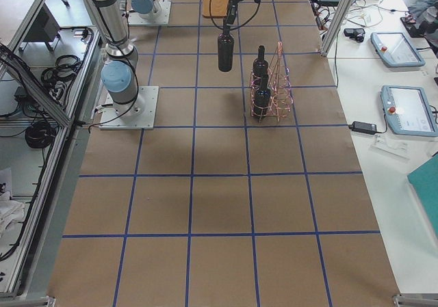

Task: Take wine from basket and place on tray
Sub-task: 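Lift the bottle out of the wire rack with the right gripper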

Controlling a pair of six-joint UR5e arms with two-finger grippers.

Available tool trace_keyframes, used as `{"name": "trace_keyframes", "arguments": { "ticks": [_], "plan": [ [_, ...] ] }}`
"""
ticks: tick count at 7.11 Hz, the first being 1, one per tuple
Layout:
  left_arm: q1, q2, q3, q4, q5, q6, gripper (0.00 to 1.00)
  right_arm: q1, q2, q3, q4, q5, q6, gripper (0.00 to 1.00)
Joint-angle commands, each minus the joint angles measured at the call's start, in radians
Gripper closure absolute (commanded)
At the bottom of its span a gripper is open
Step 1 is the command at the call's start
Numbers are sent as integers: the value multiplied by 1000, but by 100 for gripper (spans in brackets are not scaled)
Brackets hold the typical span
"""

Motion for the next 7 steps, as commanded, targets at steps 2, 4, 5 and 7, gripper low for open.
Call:
{"name": "trace_keyframes", "arguments": {
  "ticks": [2, 4, 5, 7],
  "plan": [
    [87, 1, 6, 0, 0, 137, 0, 307, 110, 15, -188, 105, 465, 97],
    [164, 1, 4, -6, 1, 235, 0, 427, 238, -112, -228, 125, 682, 97],
    [182, 1, 4, -12, 3, 235, 0, 473, 304, -168, -272, 125, 750, 97],
    [182, 1, 1, -10, -2, 235, 0, 502, 342, -174, -317, 125, 778, 95]
  ]
}}
